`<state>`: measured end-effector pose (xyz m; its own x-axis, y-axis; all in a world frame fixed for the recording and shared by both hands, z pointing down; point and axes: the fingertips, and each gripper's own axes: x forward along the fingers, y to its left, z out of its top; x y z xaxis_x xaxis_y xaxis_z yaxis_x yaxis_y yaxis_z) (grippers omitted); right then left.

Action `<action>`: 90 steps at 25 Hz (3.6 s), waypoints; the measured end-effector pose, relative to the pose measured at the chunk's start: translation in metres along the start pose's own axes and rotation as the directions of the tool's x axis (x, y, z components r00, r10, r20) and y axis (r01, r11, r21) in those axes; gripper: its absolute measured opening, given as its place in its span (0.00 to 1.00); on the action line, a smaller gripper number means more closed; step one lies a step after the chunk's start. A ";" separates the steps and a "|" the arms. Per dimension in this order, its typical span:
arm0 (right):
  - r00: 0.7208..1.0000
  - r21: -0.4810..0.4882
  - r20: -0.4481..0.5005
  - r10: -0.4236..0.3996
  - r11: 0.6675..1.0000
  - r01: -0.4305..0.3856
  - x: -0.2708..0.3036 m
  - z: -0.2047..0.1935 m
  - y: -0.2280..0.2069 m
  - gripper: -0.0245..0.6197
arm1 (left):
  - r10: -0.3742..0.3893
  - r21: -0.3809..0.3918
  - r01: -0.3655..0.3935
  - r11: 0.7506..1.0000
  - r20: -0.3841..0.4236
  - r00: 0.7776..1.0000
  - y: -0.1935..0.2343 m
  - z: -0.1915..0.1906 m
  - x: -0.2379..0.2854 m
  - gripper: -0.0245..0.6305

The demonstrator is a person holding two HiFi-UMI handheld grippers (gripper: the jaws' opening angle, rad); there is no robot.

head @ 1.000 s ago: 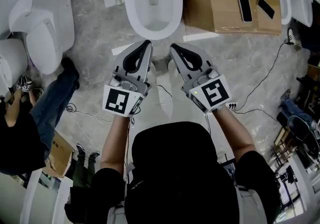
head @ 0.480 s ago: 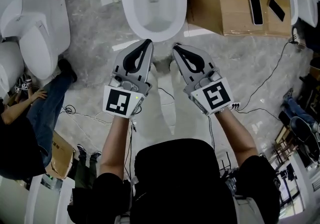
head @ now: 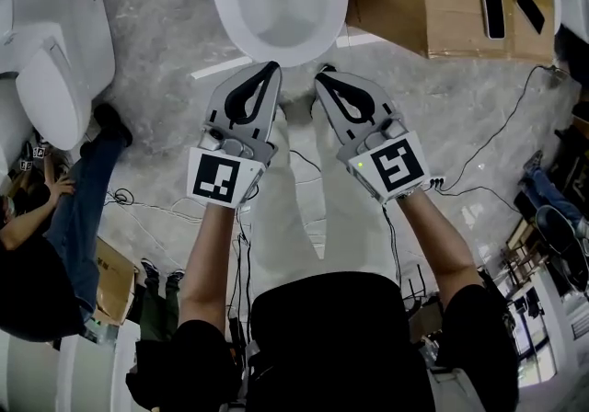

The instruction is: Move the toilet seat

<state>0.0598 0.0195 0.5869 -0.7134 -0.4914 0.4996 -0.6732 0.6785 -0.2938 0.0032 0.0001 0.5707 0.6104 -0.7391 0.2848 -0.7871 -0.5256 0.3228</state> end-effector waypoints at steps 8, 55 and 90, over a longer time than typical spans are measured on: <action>0.998 -0.016 -0.062 0.022 1.000 -0.023 0.025 -0.044 -0.011 0.06 | 0.027 0.009 -0.026 1.000 -0.107 0.994 0.019 -0.061 0.017 0.05; 0.683 -0.454 -0.725 0.090 0.683 -0.572 0.122 -0.268 -0.047 0.39 | -0.153 0.249 0.528 0.812 -0.782 0.604 0.047 -0.308 0.052 0.38; 0.480 -0.426 -0.877 -0.028 0.509 -0.748 0.158 -0.327 -0.061 0.42 | -0.024 0.199 0.820 0.537 -0.968 0.251 0.064 -0.372 0.058 0.44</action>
<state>0.0518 0.0788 0.9501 -0.1527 0.2237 0.9626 0.2736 0.9456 -0.1763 0.0214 0.0797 0.9434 0.2584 0.2346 0.9371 0.0598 -0.9721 0.2269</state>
